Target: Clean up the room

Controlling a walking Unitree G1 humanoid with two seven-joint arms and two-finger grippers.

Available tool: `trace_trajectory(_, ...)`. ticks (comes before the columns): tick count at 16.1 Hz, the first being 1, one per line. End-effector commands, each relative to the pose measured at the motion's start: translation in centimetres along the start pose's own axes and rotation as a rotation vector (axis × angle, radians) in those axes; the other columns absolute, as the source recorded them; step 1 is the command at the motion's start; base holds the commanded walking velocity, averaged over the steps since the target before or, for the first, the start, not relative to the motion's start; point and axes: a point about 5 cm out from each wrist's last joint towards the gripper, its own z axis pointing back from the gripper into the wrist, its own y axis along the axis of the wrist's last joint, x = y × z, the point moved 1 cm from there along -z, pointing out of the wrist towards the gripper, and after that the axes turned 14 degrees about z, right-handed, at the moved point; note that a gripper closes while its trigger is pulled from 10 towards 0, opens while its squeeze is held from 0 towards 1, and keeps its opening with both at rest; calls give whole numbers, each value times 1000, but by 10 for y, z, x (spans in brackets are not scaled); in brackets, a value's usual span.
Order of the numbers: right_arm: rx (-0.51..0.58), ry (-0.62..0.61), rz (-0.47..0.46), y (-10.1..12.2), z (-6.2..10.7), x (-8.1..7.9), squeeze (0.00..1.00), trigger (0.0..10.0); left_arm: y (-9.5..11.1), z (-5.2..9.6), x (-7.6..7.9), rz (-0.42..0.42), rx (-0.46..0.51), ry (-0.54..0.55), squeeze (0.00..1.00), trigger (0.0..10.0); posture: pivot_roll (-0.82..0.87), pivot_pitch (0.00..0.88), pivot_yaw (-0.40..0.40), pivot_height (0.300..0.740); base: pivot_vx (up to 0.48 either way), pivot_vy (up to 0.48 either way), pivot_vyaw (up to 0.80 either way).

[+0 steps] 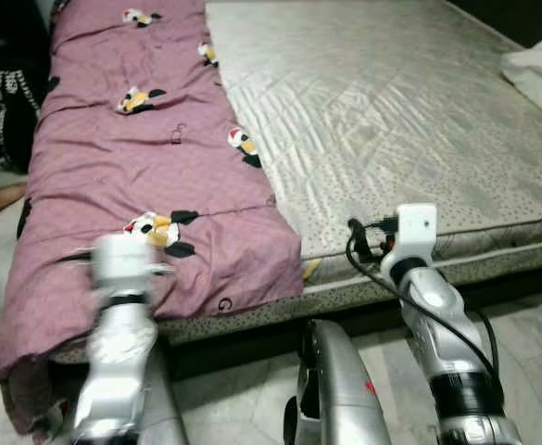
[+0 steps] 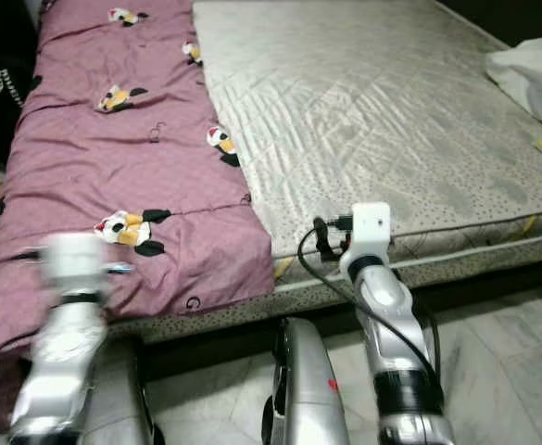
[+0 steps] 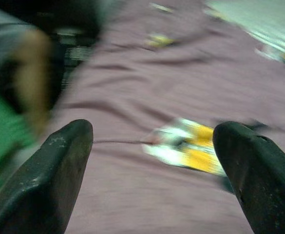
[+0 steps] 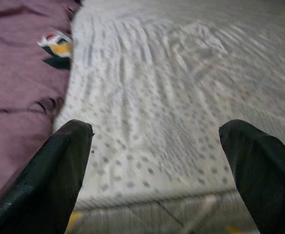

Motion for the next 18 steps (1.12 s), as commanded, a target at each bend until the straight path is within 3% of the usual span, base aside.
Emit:
trace_trajectory(1,11,20,16,2,-4,-4,0,10000,0,12,-10,17,-8,53,0,10000,32,49,-97,507,0,0,800)
trace_trajectory(2,16,41,20,4,-6,-12,0,10000,-4,28,-16,17,-25,60,0,10000,49,53,-102,507,0,0,800)
trace_trajectory(5,15,84,11,3,-9,-25,0,10000,-8,46,-19,11,-57,65,0,10000,56,55,-102,507,0,0,800)
trace_trajectory(8,-71,189,29,-11,-16,-47,0,10000,-1,40,-20,9,-49,72,0,10000,69,54,-91,507,0,0,533)
trace_trajectory(9,-140,270,65,-19,-21,-62,0,10000,2,38,-16,7,-44,52,0,10000,71,53,-85,507,0,0,0)
trace_trajectory(10,-147,280,73,-20,-21,-63,0,10000,2,38,-16,6,-43,49,0,10000,71,53,-85,507,0,0,0)
trace_trajectory(11,-249,333,118,-33,-23,-74,0,10000,2,39,-15,4,-52,36,0,10000,83,52,-81,507,0,0,0)
trace_trajectory(12,-356,373,102,-46,-20,-79,0,10000,1,39,-15,3,-57,36,0,10000,90,51,-83,507,0,0,0)
trace_trajectory(14,-510,350,-38,-66,-14,-72,0,10000,1,40,-16,2,-67,41,0,10000,96,50,-87,507,0,0,0)
trace_trajectory(16,-567,305,-91,-77,-9,-58,0,10000,0,41,-19,-2,-80,46,0,10000,95,50,-89,507,0,0,0)
trace_trajectory(18,-603,213,-148,-86,-4,-32,0,10000,-3,41,-20,-1,-92,53,0,10000,88,50,-85,507,0,0,0)
